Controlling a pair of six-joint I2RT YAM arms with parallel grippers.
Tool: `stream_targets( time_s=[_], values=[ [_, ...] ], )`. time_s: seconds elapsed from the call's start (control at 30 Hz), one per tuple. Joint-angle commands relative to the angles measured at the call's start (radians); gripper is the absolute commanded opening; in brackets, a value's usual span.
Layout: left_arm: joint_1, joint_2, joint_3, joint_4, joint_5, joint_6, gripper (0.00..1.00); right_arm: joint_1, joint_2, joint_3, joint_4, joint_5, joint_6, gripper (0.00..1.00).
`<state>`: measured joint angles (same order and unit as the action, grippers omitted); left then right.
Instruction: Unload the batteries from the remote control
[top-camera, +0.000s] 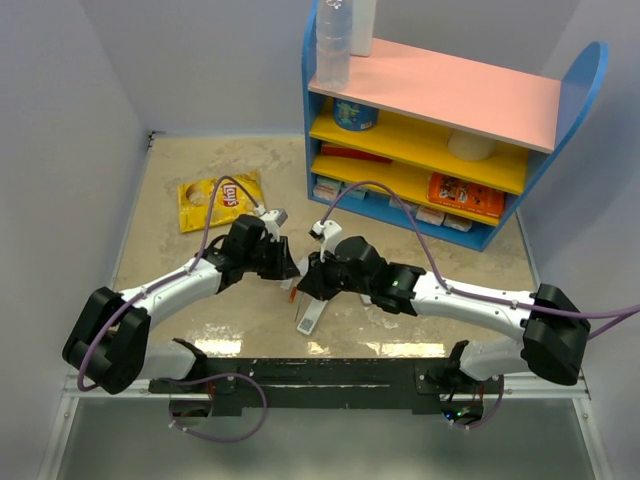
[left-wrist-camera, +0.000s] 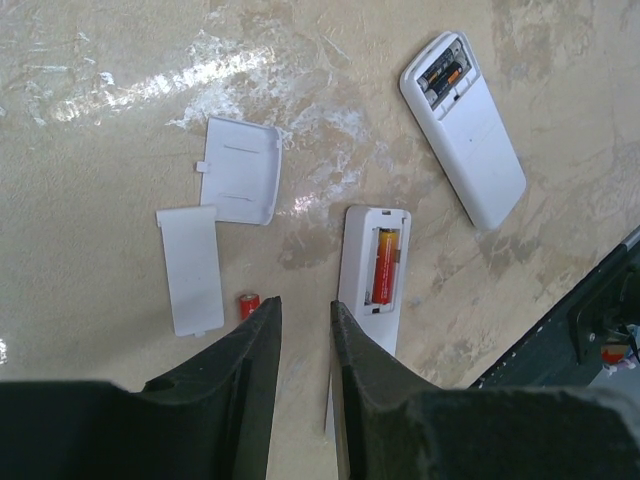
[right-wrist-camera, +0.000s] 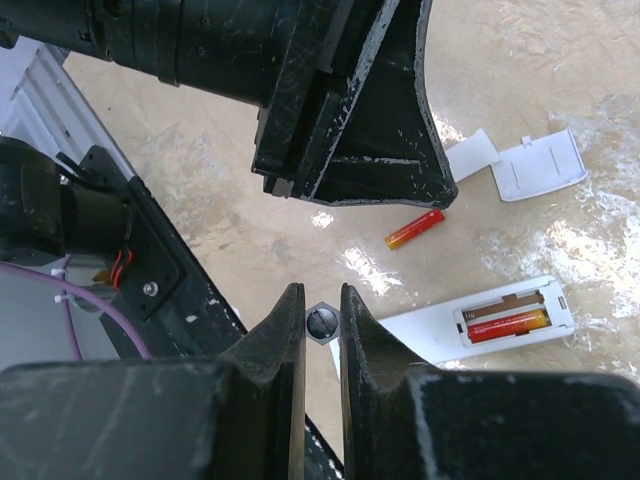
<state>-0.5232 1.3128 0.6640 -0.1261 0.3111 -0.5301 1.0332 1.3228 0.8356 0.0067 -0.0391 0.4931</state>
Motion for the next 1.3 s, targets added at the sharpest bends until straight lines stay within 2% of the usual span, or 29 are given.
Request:
stream_targets(
  time_s=[0.0, 0.33, 0.6, 0.87, 1.03, 1.27],
  values=[
    [0.006, 0.008, 0.043, 0.022, 0.019, 0.019, 0.31, 0.005, -0.001, -0.016, -0.002, 0.033, -0.007, 0.0],
    [0.006, 0.017, 0.037, 0.031, 0.02, 0.019, 0.3, 0.011, 0.024, -0.041, 0.016, 0.038, -0.005, 0.0],
    [0.006, 0.042, 0.063, 0.005, 0.006, 0.065, 0.31, 0.011, -0.046, -0.035, -0.227, 0.106, -0.017, 0.0],
    [-0.008, 0.097, 0.103, -0.006, 0.025, 0.11, 0.33, 0.011, -0.125, -0.026, -0.399, 0.29, -0.021, 0.0],
    [-0.044, 0.14, 0.115, -0.02, 0.022, 0.124, 0.33, 0.007, -0.125, -0.015, -0.407, 0.363, -0.031, 0.0],
    [-0.055, 0.144, 0.074, -0.001, 0.022, 0.111, 0.33, -0.019, -0.111, -0.001, -0.332, 0.412, -0.056, 0.0]
  ],
)
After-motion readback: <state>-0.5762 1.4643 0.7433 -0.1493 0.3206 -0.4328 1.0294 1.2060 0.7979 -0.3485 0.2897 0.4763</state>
